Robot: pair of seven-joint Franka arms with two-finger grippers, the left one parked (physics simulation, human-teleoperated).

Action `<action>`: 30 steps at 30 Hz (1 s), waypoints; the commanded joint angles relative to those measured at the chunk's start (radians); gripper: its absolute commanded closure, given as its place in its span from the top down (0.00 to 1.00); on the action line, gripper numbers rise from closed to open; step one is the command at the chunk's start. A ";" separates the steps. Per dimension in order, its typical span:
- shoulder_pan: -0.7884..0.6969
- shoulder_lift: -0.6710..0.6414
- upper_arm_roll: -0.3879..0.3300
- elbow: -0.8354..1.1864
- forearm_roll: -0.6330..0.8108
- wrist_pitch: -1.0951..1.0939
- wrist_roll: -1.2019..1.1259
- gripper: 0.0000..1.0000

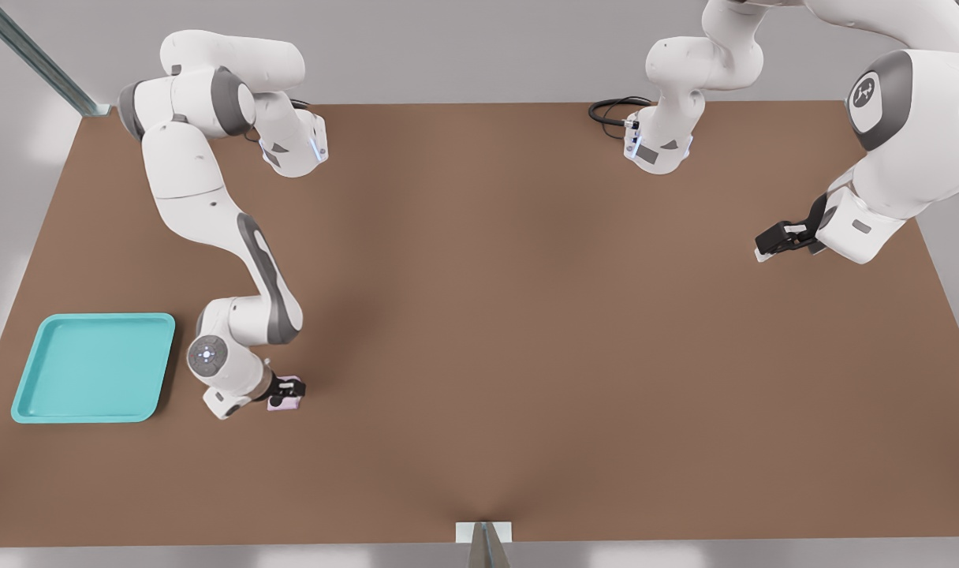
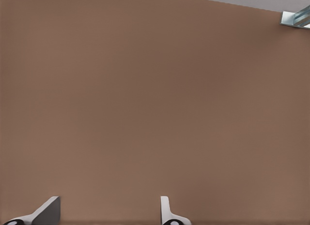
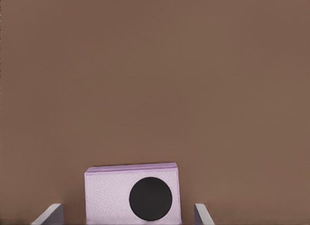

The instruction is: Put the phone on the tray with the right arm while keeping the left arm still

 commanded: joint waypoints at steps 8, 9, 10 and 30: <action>-0.002 0.026 -0.002 -0.008 0.005 0.023 -0.090 1.00; -0.002 0.029 -0.003 -0.008 0.005 0.023 -0.090 1.00; 0.000 0.029 -0.003 -0.008 0.005 0.023 -0.088 1.00; -0.006 -0.007 -0.006 0.032 0.002 0.009 -0.093 0.80</action>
